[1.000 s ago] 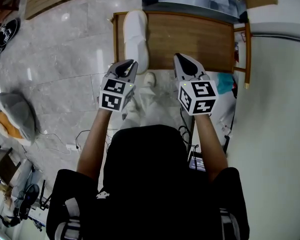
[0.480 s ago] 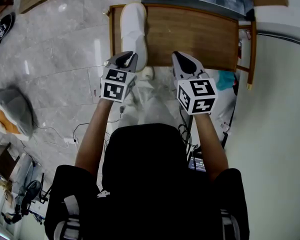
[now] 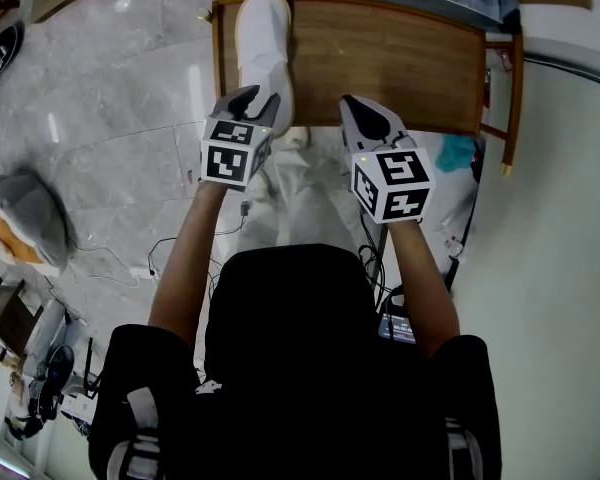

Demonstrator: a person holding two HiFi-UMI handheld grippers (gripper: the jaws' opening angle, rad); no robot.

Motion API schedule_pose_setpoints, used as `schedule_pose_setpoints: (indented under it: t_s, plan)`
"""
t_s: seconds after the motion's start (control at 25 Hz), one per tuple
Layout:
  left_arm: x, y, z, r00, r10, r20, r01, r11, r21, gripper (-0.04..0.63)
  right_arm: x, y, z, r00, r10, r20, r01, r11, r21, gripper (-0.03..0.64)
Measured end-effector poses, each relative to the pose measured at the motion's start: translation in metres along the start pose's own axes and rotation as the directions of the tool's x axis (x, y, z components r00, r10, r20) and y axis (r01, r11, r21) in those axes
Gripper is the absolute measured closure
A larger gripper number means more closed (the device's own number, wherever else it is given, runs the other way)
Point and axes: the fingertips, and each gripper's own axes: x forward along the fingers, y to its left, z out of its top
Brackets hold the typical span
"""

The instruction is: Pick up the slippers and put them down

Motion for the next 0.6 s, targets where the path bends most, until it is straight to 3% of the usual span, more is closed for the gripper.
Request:
schedule_pose_setpoints:
  t_s: [0.6]
  plan:
    - [0.043,0.017,-0.001,0.997,0.066,-0.048,-0.065,0.998,0.012,0.459,0.014,-0.011,-0.015,0.999,0.006,-0.037,-0.005,0.999,0.039,0.618]
